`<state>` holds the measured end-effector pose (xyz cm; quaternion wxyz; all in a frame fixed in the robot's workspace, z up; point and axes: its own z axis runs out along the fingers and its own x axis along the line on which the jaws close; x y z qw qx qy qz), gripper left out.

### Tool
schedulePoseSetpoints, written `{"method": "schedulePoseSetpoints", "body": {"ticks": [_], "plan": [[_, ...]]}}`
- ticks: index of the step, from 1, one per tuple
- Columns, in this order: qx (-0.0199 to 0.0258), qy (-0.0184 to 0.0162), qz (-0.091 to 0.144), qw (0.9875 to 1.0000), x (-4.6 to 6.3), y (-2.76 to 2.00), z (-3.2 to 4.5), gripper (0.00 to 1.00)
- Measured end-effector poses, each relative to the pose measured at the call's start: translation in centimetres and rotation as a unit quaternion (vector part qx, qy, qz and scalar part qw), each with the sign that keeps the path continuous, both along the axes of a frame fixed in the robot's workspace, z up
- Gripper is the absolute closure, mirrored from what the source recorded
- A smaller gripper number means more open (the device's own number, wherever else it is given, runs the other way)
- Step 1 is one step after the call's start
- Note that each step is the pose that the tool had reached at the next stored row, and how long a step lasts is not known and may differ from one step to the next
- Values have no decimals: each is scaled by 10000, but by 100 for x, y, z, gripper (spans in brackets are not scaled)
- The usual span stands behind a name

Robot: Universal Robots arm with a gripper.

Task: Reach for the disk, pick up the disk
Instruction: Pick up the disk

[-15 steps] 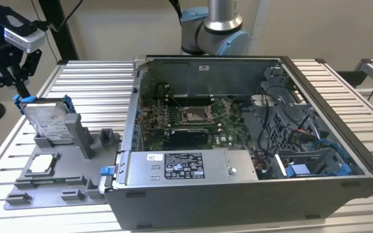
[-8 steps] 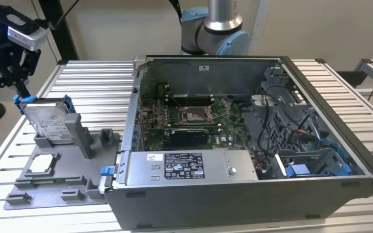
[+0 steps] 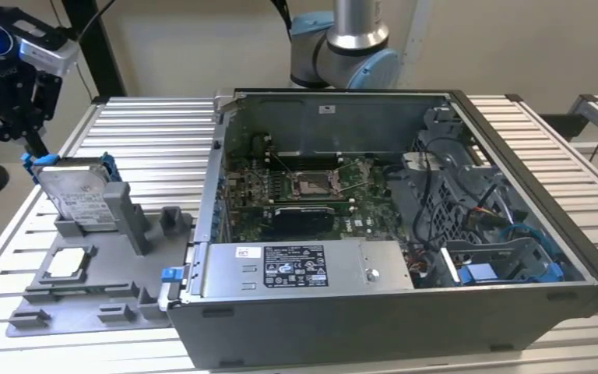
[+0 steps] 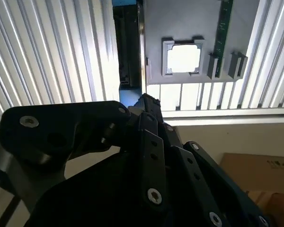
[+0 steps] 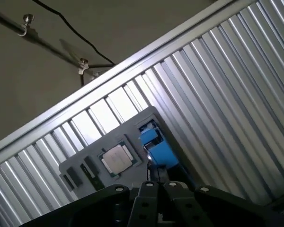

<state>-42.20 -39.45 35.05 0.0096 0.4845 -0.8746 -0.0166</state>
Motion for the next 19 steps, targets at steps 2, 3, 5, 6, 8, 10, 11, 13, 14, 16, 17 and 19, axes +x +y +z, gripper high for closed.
{"method": "schedulePoseSetpoints", "body": {"ticks": [2,3,5,6,8,10,11,13,14,16,17,19], "plan": [[0,0,169,9999,0,0,0,100],[0,0,256,9997,0,0,0,100],[0,0,421,9991,0,0,0,100],[0,0,482,9988,0,0,0,100],[0,-1,591,9983,0,0,0,100],[0,-4,683,9977,0,0,2,100],[0,-7,725,9974,0,0,3,100],[-1,-15,827,9966,0,0,4,100],[-1,-18,881,9961,0,0,5,100],[-1,-19,992,9951,0,0,5,100],[-1,-19,1070,9943,0,0,5,100],[-1,-19,1254,9921,0,0,5,100]]}}
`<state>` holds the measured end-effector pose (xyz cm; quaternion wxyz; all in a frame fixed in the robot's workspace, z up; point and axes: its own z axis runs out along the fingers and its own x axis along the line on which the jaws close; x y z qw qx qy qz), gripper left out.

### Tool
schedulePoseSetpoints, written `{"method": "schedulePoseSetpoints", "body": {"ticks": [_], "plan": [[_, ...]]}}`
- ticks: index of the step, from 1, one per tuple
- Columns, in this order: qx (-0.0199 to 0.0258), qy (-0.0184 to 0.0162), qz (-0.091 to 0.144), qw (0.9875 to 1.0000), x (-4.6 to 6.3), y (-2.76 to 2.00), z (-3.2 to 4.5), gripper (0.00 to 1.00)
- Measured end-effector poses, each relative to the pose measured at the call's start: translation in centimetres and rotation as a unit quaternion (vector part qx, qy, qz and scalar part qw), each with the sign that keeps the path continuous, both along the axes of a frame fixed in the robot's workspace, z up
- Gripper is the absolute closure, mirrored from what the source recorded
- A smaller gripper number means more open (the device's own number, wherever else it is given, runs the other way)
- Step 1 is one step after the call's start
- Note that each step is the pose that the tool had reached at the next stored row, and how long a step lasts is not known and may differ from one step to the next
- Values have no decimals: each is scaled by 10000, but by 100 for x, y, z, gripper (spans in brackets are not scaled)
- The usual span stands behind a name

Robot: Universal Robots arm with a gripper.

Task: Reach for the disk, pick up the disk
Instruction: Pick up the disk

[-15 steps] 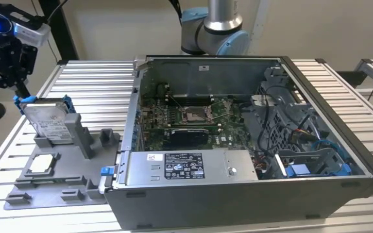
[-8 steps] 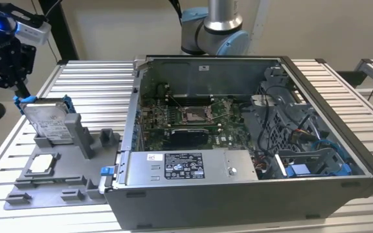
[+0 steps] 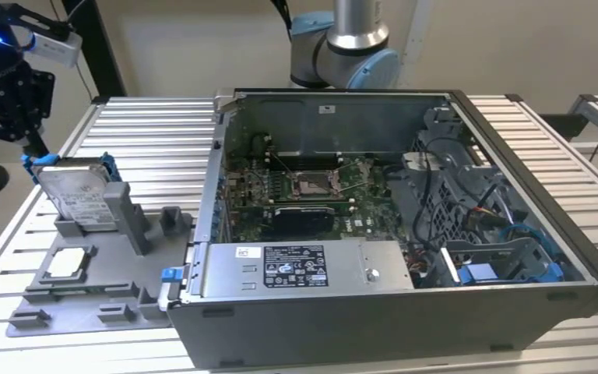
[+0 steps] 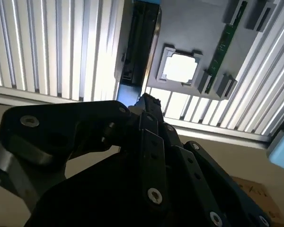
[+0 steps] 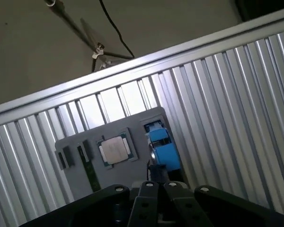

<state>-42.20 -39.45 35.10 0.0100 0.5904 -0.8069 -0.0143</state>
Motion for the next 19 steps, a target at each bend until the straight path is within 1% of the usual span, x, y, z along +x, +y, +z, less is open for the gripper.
{"method": "schedulePoseSetpoints", "body": {"ticks": [2,4,5,8,9,11,13,19], "plan": [[0,-1,183,9998,0,0,0,100],[0,-8,362,9993,0,0,0,100],[-2,-22,443,9990,0,1,1,100],[-3,-95,656,9978,0,0,-3,100],[-4,-105,716,9974,1,0,-4,100],[-2,-107,804,9967,2,3,-8,100],[-2,-106,851,9963,2,13,-10,100],[-2,-106,892,9960,10,74,-16,100]]}}
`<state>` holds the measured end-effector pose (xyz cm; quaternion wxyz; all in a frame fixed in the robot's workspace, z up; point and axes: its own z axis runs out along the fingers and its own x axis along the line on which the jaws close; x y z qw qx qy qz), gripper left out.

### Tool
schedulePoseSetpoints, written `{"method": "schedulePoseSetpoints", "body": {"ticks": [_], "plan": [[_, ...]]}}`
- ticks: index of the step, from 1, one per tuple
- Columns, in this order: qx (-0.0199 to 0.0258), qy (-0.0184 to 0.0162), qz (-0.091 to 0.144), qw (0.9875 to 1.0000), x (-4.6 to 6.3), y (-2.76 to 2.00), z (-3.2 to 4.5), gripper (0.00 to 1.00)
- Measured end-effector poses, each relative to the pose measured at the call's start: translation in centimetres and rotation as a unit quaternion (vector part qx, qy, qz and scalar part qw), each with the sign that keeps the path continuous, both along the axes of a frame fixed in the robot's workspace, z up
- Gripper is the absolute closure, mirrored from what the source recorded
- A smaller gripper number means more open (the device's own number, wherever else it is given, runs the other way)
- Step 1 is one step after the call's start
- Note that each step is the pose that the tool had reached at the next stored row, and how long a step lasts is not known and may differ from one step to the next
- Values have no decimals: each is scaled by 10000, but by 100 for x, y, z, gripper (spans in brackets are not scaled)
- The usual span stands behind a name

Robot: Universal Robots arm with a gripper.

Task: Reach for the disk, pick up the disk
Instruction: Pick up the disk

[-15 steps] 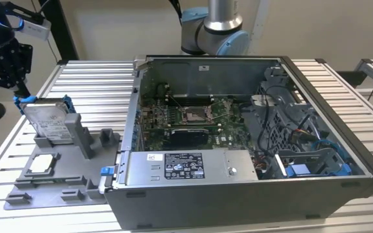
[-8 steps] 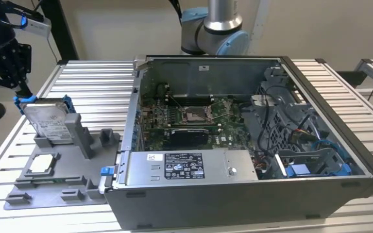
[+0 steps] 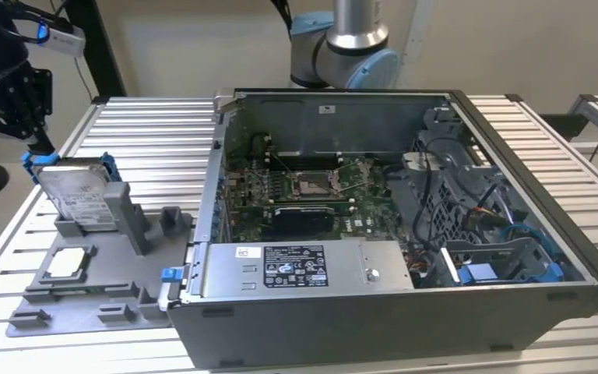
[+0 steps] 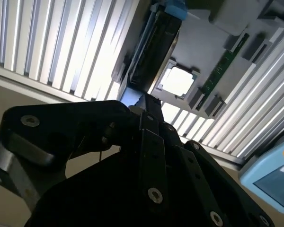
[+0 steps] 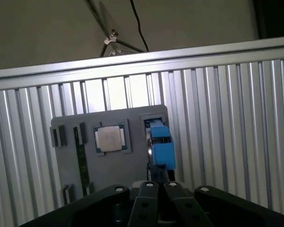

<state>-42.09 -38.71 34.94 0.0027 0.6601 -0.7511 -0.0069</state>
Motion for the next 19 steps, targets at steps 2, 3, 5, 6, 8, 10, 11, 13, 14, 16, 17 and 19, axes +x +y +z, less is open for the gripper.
{"method": "schedulePoseSetpoints", "body": {"ticks": [2,3,5,6,8,10,11,13,14,16,17,19], "plan": [[0,0,0,10000,0,28,-2,100],[0,0,0,10000,0,41,-2,100],[-1,0,-1,10000,-1,57,-2,100],[-1,1,-1,10000,-1,57,-2,100],[-1,1,0,10000,-1,57,-2,100],[-1,0,-1,10000,-1,57,-3,100],[-1,0,-1,10000,-1,57,-3,100],[-1,0,-1,10000,-1,57,-3,100],[-1,0,-1,10000,-1,57,-2,100],[-1,0,-1,10000,-1,57,-2,100],[-1,0,-1,10000,-1,57,-2,100],[-1,1,-1,10000,-1,57,-2,0]]}}
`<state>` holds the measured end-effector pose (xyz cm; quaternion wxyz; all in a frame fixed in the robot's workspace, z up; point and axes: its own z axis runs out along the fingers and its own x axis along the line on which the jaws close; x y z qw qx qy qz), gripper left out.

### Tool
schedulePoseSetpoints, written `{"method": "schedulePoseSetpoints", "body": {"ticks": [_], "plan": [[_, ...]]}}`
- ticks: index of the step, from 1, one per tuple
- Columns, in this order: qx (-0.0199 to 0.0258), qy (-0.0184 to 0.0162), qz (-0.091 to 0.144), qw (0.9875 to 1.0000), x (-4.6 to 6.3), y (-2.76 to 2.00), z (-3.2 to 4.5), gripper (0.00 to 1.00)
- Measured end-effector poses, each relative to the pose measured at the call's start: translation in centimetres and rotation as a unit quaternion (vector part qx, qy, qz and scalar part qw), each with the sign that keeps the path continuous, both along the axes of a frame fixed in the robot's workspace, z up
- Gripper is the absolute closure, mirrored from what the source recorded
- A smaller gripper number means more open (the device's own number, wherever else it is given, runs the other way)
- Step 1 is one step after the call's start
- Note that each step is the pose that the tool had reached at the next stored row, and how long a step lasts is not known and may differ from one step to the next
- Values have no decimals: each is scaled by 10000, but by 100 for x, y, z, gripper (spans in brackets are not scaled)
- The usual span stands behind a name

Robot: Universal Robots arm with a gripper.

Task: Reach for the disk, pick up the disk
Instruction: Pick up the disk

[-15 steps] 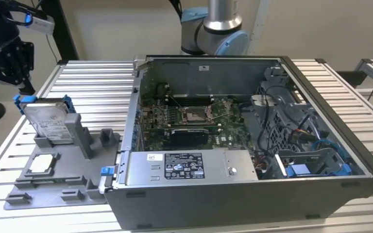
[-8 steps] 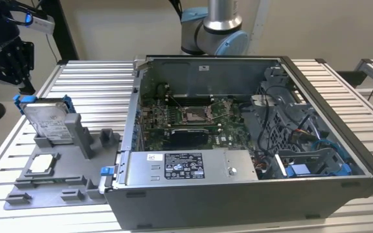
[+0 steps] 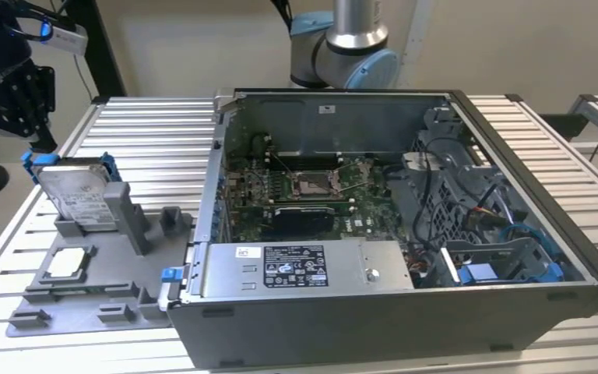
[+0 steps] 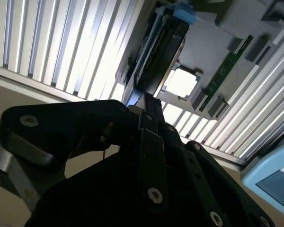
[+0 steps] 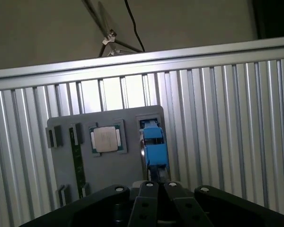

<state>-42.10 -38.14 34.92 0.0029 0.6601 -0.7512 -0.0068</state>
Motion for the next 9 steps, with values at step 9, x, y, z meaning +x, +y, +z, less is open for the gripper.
{"method": "schedulePoseSetpoints", "body": {"ticks": [9], "plan": [[-1,0,0,10000,0,0,0,0]]}}
